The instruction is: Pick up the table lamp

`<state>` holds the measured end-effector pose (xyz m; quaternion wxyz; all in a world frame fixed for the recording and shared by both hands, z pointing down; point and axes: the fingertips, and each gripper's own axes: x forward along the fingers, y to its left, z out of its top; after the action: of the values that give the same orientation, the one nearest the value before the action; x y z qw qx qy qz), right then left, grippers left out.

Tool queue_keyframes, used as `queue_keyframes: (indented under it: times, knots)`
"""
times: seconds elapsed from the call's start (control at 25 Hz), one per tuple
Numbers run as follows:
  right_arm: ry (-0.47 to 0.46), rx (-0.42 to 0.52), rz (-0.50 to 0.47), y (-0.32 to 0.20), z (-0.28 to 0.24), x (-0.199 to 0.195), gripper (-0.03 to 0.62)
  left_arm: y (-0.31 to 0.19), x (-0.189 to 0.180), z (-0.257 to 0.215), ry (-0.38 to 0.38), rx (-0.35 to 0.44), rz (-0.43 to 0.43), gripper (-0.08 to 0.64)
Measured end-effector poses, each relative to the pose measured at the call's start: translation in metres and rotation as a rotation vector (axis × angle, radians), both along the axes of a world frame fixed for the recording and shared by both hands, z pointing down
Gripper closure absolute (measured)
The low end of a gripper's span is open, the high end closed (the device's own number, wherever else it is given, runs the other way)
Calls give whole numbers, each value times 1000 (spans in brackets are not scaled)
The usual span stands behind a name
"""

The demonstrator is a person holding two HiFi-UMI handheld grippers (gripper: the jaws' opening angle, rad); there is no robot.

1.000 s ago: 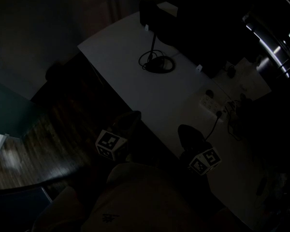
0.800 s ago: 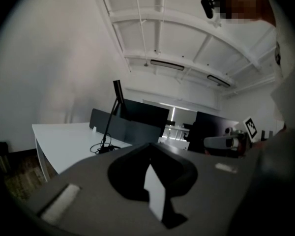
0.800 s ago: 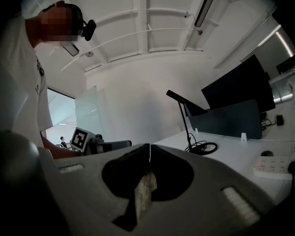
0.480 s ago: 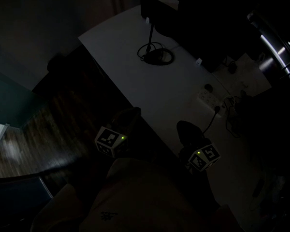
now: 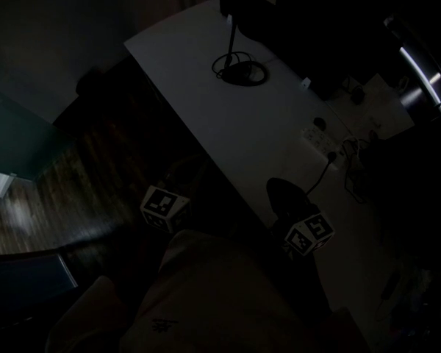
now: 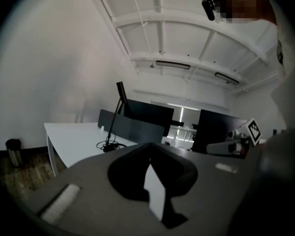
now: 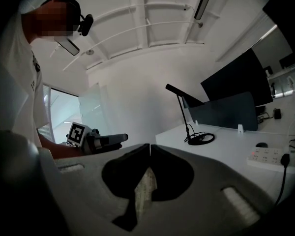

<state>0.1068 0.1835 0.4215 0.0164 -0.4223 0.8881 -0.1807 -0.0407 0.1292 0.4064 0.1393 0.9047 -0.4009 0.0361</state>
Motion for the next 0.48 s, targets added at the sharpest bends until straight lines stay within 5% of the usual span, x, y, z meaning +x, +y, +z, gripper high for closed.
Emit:
queue_keyframes:
  times: [0.48]
  knots:
    - [8, -11, -55, -9, 3, -28, 584, -3, -33, 9, -2, -8, -46, 561]
